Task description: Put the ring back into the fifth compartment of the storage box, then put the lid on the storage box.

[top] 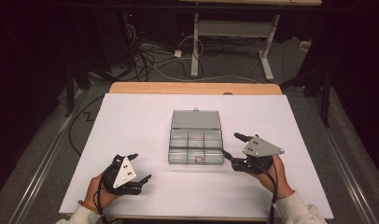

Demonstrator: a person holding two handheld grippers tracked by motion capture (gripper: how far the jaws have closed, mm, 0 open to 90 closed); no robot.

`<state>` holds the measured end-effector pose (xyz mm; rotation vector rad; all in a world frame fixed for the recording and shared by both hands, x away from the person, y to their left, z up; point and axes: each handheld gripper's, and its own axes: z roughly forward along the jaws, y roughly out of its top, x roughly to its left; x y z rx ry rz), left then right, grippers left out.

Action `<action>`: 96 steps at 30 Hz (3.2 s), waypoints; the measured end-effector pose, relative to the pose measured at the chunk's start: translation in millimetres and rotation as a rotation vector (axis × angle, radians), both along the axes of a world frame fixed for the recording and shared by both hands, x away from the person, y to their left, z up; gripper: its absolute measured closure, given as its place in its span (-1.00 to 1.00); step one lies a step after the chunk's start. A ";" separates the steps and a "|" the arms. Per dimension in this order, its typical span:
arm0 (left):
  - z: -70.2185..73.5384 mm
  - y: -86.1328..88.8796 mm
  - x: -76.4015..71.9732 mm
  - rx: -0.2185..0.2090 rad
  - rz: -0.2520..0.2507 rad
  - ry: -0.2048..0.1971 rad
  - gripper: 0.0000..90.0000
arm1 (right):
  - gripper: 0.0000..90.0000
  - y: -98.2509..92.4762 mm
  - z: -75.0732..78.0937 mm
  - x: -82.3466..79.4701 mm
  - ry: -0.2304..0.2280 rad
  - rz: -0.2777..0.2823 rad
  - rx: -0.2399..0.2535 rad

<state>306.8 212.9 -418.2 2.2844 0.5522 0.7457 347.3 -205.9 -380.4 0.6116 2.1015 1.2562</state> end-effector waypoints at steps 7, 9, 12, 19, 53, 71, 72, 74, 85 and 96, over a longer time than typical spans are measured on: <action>0.0 0.5 -0.1 -0.002 0.002 0.000 -0.61 | -0.43 -7.8 -2.4 -4.6 -0.015 -0.026 0.000; -0.1 0.4 -0.1 -0.002 0.002 0.000 -0.61 | -0.43 -9.7 -3.2 -6.1 -0.019 -0.027 -0.003; 0.0 0.2 -0.2 -0.001 0.001 0.000 -0.61 | -0.43 -12.2 -5.2 -8.7 -0.022 -0.033 -0.009; -0.4 -0.2 -0.3 0.002 0.002 -0.001 -0.61 | -0.45 -21.9 -11.7 -14.5 -0.029 -0.049 -0.020; -4.1 -1.1 3.4 -0.002 0.011 0.014 -0.61 | -0.48 -55.1 -51.6 -36.6 -0.006 -0.091 -0.061; -6.6 -0.1 9.9 -0.026 0.043 0.056 -0.61 | -0.36 -68.8 -62.3 -36.2 0.035 -0.138 -0.069; -6.6 -0.2 10.0 -0.027 0.041 0.058 -0.60 | -0.35 -69.0 -62.3 -35.8 0.034 -0.144 -0.063; -6.7 -0.4 9.9 -0.023 0.040 0.061 -0.59 | -0.34 -69.0 -62.4 -34.6 0.036 -0.147 -0.065; -9.2 -0.8 10.9 -0.012 0.053 0.086 -0.51 | -0.14 -68.8 -60.4 -33.3 0.031 -0.160 -0.044; -9.9 1.7 16.1 0.020 0.067 0.119 0.29 | 0.55 -67.9 -59.7 -27.8 0.085 -0.117 -0.061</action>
